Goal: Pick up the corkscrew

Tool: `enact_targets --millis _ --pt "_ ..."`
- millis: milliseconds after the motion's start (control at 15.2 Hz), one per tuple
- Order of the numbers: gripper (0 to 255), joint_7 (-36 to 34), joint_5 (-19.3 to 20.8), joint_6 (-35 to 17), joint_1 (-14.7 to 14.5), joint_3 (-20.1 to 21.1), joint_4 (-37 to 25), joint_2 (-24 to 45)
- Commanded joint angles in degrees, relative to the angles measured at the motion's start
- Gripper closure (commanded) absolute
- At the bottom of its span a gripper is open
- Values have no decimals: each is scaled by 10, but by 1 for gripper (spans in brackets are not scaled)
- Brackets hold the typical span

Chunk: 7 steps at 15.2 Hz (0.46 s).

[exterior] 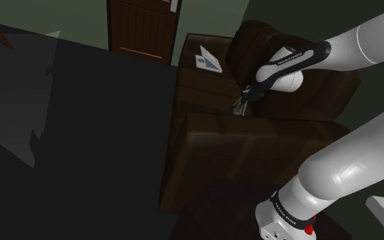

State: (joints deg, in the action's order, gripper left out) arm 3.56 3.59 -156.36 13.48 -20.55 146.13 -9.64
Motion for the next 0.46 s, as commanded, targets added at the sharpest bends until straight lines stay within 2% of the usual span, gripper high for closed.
enact_targets --millis 0,264,396 --pt "255 -3 5 17 2 2 -7 -11" --pt "255 -11 16 53 6 7 -20 -34" --pt "255 -12 16 54 7 7 -20 -34"
